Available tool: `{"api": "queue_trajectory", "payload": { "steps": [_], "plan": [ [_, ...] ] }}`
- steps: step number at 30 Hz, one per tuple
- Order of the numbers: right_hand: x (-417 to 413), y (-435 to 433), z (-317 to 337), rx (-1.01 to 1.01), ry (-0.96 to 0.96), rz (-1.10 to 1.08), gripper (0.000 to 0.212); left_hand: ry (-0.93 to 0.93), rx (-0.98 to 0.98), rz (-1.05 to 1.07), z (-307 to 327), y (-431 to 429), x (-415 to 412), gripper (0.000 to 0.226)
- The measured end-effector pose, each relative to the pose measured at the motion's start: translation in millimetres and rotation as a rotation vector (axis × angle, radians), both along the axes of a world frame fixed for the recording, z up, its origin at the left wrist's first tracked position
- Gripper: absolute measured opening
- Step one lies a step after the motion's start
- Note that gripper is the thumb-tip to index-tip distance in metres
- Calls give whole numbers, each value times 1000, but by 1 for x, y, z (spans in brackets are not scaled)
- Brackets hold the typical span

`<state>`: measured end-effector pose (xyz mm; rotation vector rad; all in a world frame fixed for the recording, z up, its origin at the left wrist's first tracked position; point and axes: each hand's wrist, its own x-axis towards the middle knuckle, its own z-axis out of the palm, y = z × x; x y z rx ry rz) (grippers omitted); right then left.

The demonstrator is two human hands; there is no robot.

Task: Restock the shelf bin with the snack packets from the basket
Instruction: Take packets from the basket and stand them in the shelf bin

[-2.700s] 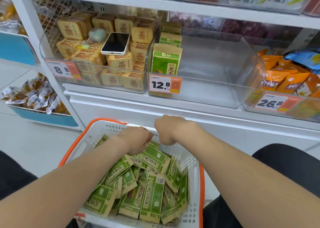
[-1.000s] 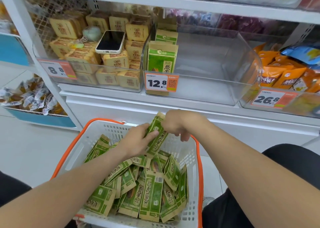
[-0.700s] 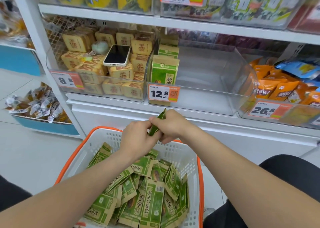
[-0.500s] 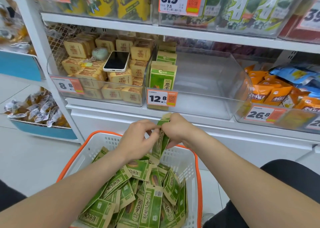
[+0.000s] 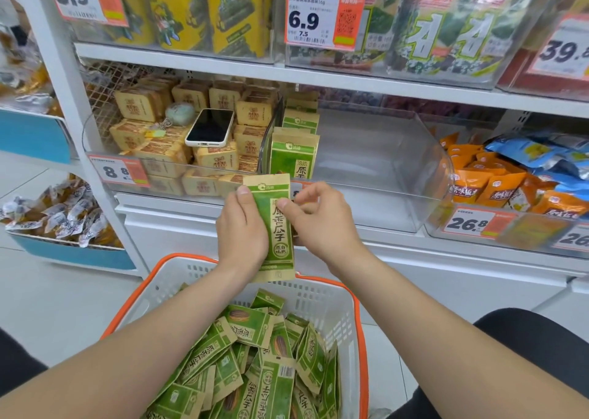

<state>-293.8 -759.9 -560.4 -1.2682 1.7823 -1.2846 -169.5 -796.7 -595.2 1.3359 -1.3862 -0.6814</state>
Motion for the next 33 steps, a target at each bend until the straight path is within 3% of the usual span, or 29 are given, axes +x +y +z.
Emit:
{"api": "queue_trajectory", "payload": {
  "steps": [3, 7, 9, 11, 13, 17, 19, 23, 26, 28, 30, 33],
  "plan": [
    [6, 4, 5, -32, -39, 0, 30, 52, -24, 50, 7, 2, -5, 43],
    [1, 6, 15, -58, -383, -58, 14, 120, -17, -50, 20, -2, -13, 42],
    [-5, 5, 27, -67, -464, -81, 14, 121, -38, -137, 28, -6, -16, 43],
    [-13, 3, 41, -132, -350, -90, 15, 73, -110, -202, 37, -9, -17, 39],
    [-25, 0, 53, -237, -95, -86, 18, -25, -218, -234, 44, -13, -17, 36],
    [-45, -1, 75, -273, 190, 115, 54, -213, -371, -245, 53, -29, -15, 32],
    [-49, -6, 81, -277, 303, 148, 40, -244, -406, -277, 61, -35, -13, 30],
    [-52, -15, 95, -497, 331, 17, 27, -268, -471, -252, 76, -42, -10, 22],
    [-55, -20, 99, -551, 289, -17, 27, -391, -414, -283, 80, -55, -10, 55],
    [-56, -25, 98, -537, 328, -14, 28, -613, -371, -273, 82, -65, -10, 65],
    [-58, -30, 96, -461, 404, 18, 31, -825, -362, -269, 85, -75, -9, 56],
    [-63, -38, 86, -255, 535, 70, 37, -955, -421, -307, 90, -88, -6, 40]
  ]
}}
